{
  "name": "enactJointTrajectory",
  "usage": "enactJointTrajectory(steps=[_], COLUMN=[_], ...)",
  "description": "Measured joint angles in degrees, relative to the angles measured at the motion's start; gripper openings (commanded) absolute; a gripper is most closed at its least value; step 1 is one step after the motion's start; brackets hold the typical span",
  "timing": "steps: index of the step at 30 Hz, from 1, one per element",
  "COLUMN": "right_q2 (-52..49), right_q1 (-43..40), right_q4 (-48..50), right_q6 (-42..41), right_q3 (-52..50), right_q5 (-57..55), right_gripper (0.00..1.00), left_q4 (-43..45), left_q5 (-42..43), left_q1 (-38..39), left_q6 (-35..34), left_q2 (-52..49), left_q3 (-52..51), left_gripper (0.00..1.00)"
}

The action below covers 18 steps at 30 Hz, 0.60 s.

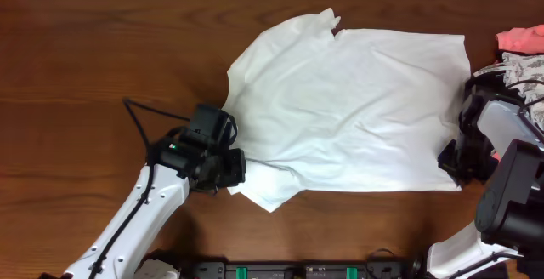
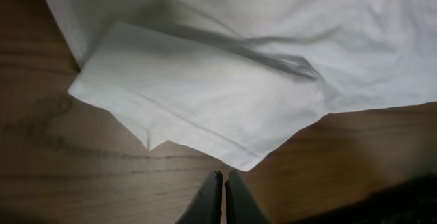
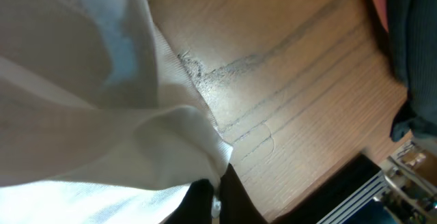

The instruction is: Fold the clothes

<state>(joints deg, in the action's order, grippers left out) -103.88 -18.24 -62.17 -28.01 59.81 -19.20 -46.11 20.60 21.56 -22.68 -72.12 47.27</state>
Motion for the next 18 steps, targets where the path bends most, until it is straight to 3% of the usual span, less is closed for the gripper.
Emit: enactJointTrajectory(steps=[1, 2, 9, 11, 18], right_q2=[0.0, 0.0, 0.0, 0.0, 0.0], right_q1=[-0.04, -0.04, -0.09, -0.09, 1.03], right_q4=[0.11, 0.22, -1.9, -5.01, -9.07], right_q6=[0.15, 0.11, 1.4, 1.77, 11.45], right_q3=[0.0, 0.0, 1.33, 4.31, 19.91], right_q5=[-0.11, -0.22, -0.31, 0.2, 11.13], right_gripper=[0.78, 0.99, 0.99, 0.99, 0.89], left_q4=[0.11, 0.24, 2.08, 3.41, 12.07], left_q5=[0.0, -0.02, -0.04, -0.04, -0.07], left_q1=[0.0, 0.0, 0.0, 0.0, 0.0], left_q6=[0.0, 0.0, -0.11, 0.02, 0.92], left_q2=[0.0, 0.0, 0.0, 0.0, 0.0], left_q3=[0.0, 0.0, 0.0, 0.0, 0.0], left_gripper=[0.06, 0.06, 0.17, 0.22, 0.23])
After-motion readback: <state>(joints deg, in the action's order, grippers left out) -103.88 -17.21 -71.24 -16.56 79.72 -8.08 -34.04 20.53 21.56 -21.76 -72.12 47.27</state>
